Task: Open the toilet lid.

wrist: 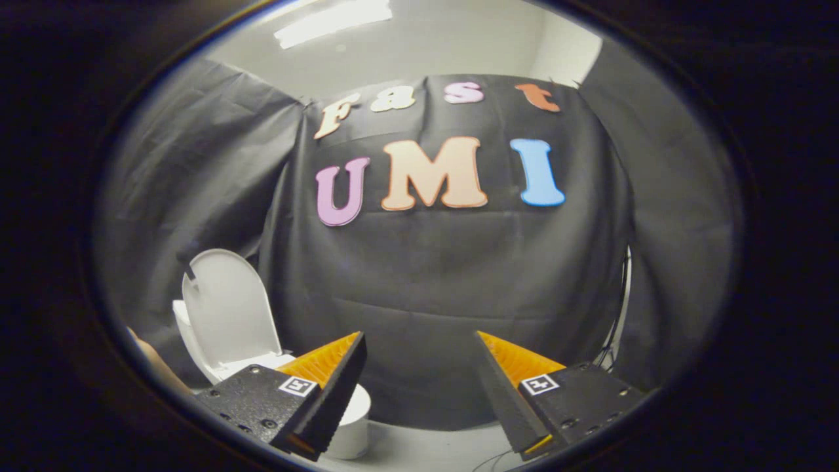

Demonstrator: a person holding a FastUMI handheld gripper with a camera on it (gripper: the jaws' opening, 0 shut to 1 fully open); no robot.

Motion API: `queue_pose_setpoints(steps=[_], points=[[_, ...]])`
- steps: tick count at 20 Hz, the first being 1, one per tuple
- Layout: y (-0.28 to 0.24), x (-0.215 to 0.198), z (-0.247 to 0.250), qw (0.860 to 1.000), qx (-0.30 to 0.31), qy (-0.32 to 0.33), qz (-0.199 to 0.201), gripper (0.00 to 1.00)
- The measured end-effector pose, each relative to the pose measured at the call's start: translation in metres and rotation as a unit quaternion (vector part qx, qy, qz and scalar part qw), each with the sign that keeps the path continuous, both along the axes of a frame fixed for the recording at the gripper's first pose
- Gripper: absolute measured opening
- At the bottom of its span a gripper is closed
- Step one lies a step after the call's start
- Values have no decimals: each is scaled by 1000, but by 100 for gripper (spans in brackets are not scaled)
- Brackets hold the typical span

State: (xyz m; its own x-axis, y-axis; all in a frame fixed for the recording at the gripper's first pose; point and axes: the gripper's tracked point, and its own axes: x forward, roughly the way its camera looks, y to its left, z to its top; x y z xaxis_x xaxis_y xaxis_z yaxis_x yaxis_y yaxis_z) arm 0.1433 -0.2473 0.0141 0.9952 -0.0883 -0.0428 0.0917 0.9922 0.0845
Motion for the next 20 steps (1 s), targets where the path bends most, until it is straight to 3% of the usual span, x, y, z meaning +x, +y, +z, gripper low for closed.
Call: queue_pose_setpoints(steps=[7, 20], points=[[-28, -34, -16, 998, 60, 15, -21, 96], [-5, -65, -30, 997, 38, 73, -2, 96]])
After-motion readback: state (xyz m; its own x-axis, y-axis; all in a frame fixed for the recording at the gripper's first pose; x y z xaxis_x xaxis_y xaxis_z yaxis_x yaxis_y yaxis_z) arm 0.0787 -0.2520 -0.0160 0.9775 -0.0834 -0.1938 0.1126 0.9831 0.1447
